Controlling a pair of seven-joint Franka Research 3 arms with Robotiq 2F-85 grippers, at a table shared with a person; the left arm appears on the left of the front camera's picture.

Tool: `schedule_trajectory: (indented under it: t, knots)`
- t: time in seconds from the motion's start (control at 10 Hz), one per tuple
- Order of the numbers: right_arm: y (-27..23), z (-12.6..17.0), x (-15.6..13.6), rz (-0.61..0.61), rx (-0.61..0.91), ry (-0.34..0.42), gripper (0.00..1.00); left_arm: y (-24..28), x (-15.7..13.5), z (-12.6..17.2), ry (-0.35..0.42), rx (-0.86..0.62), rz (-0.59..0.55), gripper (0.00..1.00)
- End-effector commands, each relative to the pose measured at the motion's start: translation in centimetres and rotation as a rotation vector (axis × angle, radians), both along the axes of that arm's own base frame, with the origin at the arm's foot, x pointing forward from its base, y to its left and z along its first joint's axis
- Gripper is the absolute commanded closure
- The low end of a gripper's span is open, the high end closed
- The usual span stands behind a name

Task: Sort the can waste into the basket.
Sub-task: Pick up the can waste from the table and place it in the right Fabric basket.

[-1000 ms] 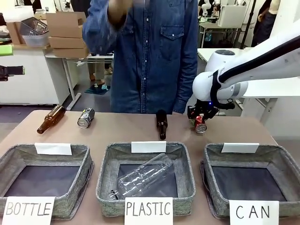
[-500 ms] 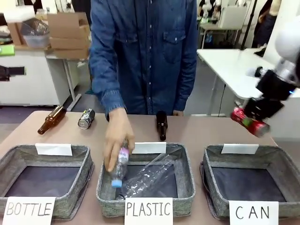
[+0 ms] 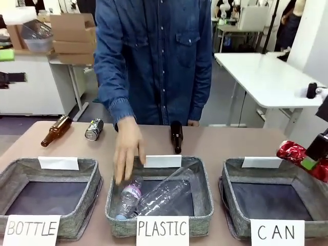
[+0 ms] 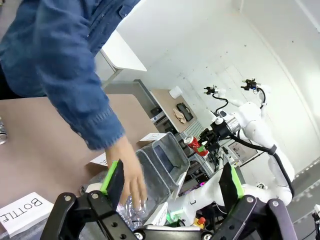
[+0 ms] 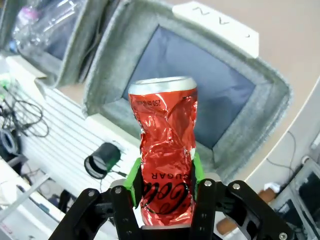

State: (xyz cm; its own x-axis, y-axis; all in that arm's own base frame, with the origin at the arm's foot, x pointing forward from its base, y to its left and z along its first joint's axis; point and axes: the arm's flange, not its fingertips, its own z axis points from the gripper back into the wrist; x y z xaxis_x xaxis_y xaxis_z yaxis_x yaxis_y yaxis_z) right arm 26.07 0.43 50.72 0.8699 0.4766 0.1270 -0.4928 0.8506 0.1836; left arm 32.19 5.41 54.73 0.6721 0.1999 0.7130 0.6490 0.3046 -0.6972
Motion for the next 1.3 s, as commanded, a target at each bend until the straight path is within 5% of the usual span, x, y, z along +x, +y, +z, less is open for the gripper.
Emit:
schedule_trajectory:
  t: [0.0,0.1,0.2,0.3,1.0,1.1,1.2]
  knots:
    - [-0.7,-1.7,-0.1,0.011,0.014,-0.020,0.59,-0.1,0.2,0.1,-0.027,-0.016,-0.003,0.00]
    - [-0.6,-1.8,0.0,0.016,0.008,-0.015,0.59,-0.1,0.2,0.1,-0.027,-0.016,-0.003,0.00]
    - [-0.6,-1.7,0.2,0.017,0.008,-0.010,0.41,-0.1,0.2,0.1,-0.027,-0.016,-0.003,0.00]
    - [-0.8,-1.7,0.4,0.018,-0.007,-0.004,0.00,-0.1,0.2,0.1,-0.027,-0.016,-0.003,0.00]
    - [-1.6,-0.5,2.0,-0.028,0.065,-0.023,0.00,-0.1,0.2,0.1,-0.027,-0.016,-0.003,0.00]
    - [-1.7,-0.2,2.1,-0.065,0.154,-0.041,0.00,-0.1,0.2,0.1,-0.027,-0.016,-0.003,0.00]
    - [-2.2,1.2,2.3,-0.099,0.463,-0.092,0.00,-0.1,0.2,0.1,-0.027,-0.016,-0.003,0.00]
